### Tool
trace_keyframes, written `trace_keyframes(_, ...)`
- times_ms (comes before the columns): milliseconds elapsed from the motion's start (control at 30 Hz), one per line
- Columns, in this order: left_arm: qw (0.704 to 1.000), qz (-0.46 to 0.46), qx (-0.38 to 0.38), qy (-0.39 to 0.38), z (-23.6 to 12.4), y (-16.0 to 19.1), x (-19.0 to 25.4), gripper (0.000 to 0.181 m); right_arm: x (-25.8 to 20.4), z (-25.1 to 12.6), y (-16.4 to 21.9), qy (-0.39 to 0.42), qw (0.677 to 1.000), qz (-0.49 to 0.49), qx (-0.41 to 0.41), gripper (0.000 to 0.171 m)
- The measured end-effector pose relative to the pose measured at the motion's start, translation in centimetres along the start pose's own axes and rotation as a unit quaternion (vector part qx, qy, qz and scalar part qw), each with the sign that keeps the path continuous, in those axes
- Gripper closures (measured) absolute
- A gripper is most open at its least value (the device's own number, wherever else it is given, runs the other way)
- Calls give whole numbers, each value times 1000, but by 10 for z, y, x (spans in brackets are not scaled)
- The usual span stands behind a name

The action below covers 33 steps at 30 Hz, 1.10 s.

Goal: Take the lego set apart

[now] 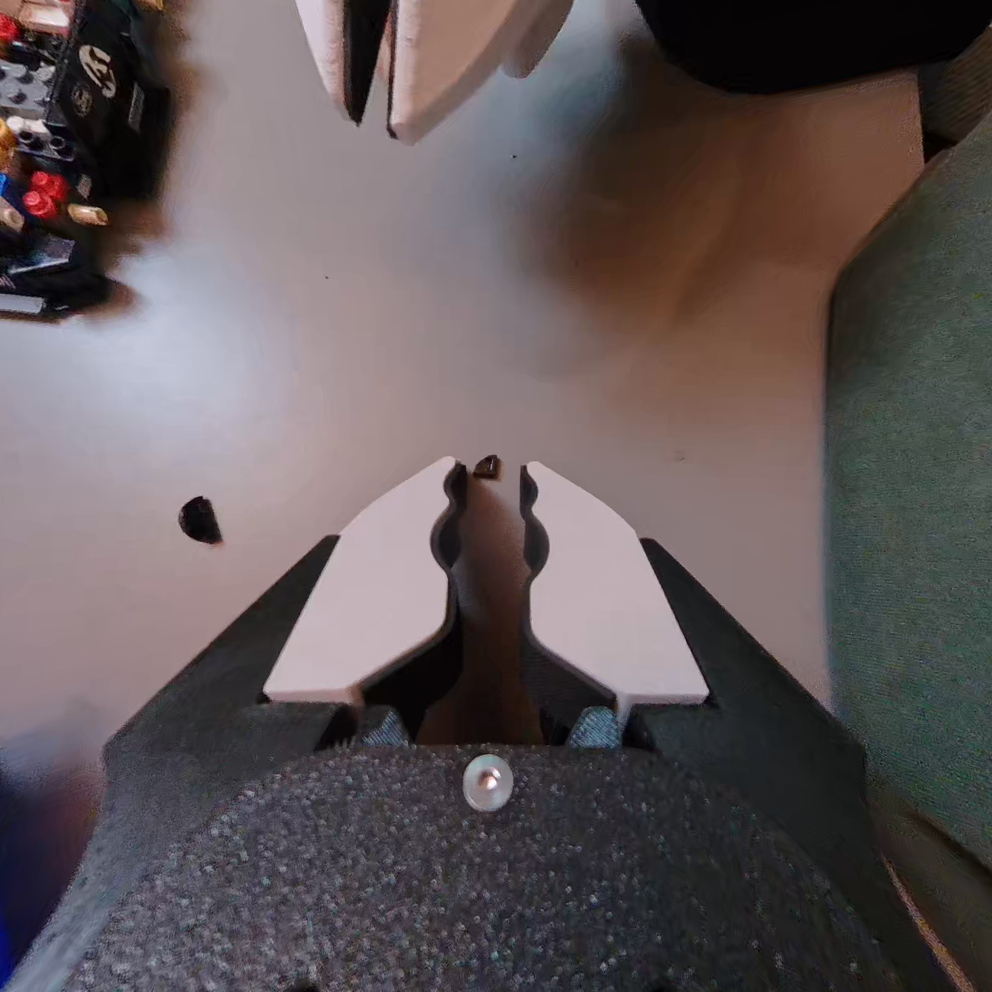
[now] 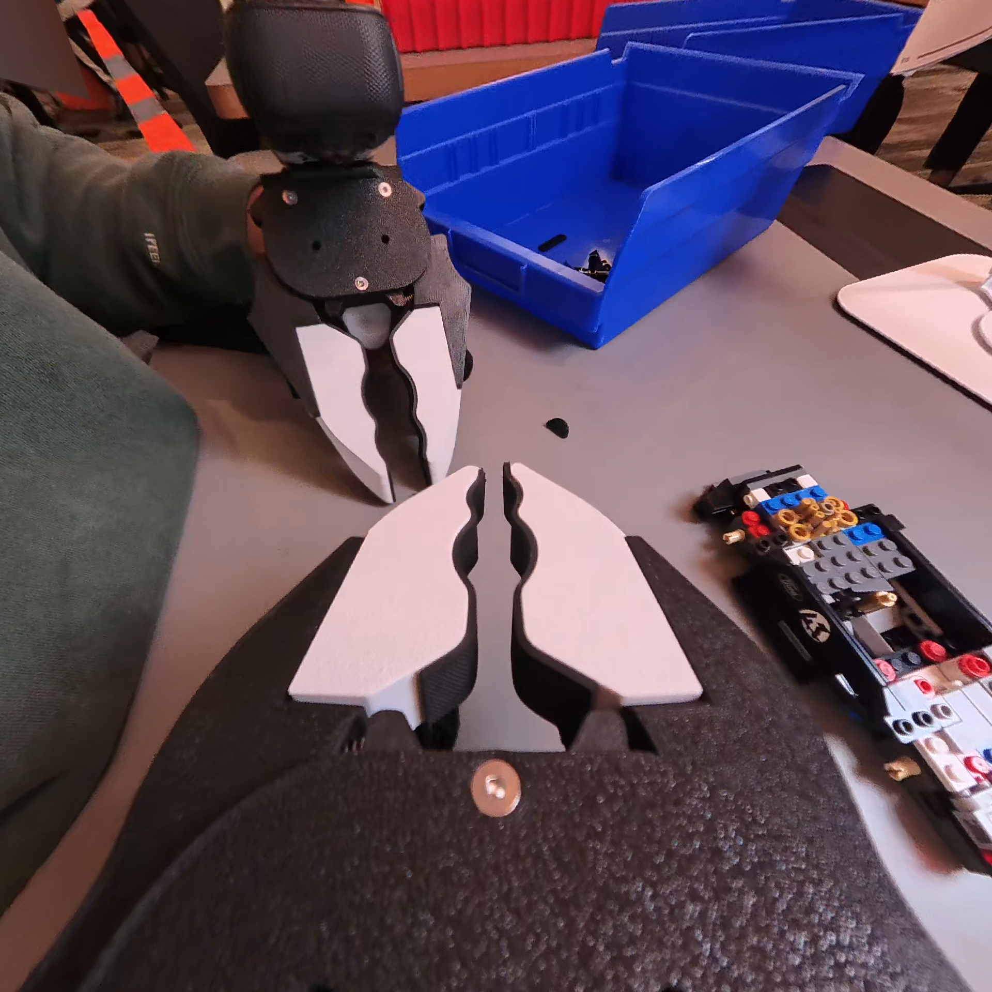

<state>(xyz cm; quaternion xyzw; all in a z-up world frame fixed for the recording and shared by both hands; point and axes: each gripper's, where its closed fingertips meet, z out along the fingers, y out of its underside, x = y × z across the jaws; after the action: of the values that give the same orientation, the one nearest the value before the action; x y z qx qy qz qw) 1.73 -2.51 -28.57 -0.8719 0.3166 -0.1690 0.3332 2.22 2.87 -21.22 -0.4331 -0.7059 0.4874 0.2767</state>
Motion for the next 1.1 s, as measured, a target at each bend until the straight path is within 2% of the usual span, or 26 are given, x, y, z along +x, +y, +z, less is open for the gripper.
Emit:
trace_keyframes(167, 1000, -1, -3, -12, 2, -1, -3, 172, 1, 0, 1, 0, 1000, 6, -2, 165)
trace_keyframes(300, 1000, 22, -7, -17, 5, -4, 0, 174, 3, -1, 1, 5, 1000, 6, -3, 165)
trace_keyframes(400, 998, 33, 1, -51, -3, -6, -10, 174, 21, -10, -3, 52, 999, 5, 4, 165)
trace_keyframes(500, 986, 1, 83, -147, -48, -29, -48, 174, 75, -43, -4, 173, 985, 19, 5, 162)
trace_keyframes(567, 961, -50, 120, -245, -92, -29, -87, 174, 125, -79, 3, 273, 962, 26, -10, 159)
trace_keyframes(667, 919, -147, 119, -345, -138, 5, -132, 173, 200, -136, 21, 388, 920, 33, -38, 152)
trace_keyframes(700, 910, -182, 113, -355, -144, 18, -141, 173, 224, -153, 24, 418, 907, 26, -42, 152)
trace_keyframes(767, 903, -244, 99, -340, -142, 39, -148, 160, 273, -181, 31, 459, 886, 13, -68, 152)
trace_keyframes(833, 903, -274, 96, -318, -135, 46, -148, 147, 322, -200, 43, 483, 868, -6, -119, 152)
trace_keyframes(933, 900, -267, 98, -330, -137, 44, -150, 143, 378, -201, 71, 458, 870, 4, -182, 144)
trace_keyframes(1033, 902, -263, 90, -331, -136, 46, -149, 139, 409, -187, 86, 429, 881, 9, -200, 140)
trace_keyframes(1100, 905, -262, 84, -324, -134, 47, -147, 139, 418, -179, 94, 416, 882, 5, -220, 148)
